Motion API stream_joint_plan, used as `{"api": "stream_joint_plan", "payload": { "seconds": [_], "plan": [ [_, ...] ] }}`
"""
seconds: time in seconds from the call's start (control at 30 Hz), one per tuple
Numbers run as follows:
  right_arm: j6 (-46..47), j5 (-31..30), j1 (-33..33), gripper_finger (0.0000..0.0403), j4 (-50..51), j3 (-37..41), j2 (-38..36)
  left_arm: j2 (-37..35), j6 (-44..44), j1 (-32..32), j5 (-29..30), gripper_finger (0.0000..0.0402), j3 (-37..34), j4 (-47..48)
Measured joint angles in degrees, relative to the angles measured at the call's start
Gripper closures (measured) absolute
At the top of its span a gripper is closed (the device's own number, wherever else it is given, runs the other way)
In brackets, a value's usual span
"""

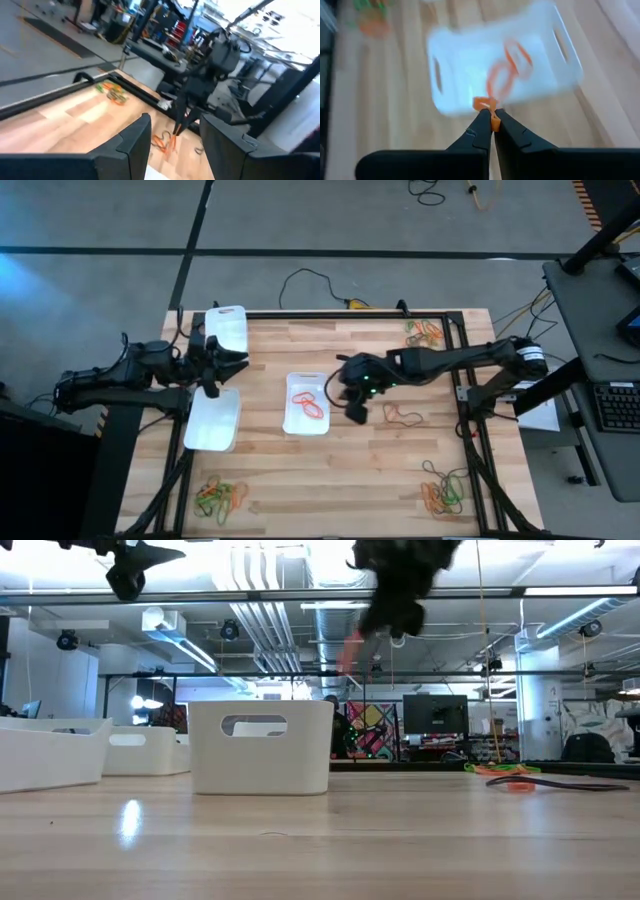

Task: Sort rubber bands into baskets
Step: Put the orange rubber band into the bottom right white bin

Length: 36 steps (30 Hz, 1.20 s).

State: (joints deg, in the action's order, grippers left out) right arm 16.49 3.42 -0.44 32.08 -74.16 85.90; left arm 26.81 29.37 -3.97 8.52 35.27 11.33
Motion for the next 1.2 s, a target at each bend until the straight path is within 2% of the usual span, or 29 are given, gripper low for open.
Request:
{"api": "stream_joint_plan", "payload": {
  "seconds": [0.13,0.3,0.47,0.63,0.83,1.0,1.2],
  "plan": [
    [-1.37,-0.18,0.69,0.0394,-4.40,-3.98,5.20,0.07,0.30,0.01,-2.08,0.0248,0.00,0.28],
    [-1.57,-0.62,0.98,0.0394,-3.42,-11.34,14.47,0.11,0.80,0.02,-4.97,0.0248,0.02,1.34],
    [-4.23,-0.18,0.95,0.0394,-3.16,-18.00,22.18,-0.19,1.44,0.00,-5.21,0.0248,0.00,7.12],
    [-7.72,-0.46,0.91,0.0394,2.40,-23.04,27.86,0.01,3.26,0.02,-5.20,0.0248,-0.01,15.31],
    [-10.78,-1.10,0.91,0.0387,8.45,-28.83,34.45,1.31,3.77,0.00,-5.16,0.0248,-0.02,17.16],
    [-10.15,-3.29,0.60,0.0354,15.49,-35.17,39.35,2.35,3.77,0.00,-5.14,0.0248,-0.02,17.13],
    [-10.62,-3.61,0.47,0.0282,19.55,-40.87,42.51,2.91,3.76,0.02,-5.15,0.0248,-0.02,17.11]
  ]
}}
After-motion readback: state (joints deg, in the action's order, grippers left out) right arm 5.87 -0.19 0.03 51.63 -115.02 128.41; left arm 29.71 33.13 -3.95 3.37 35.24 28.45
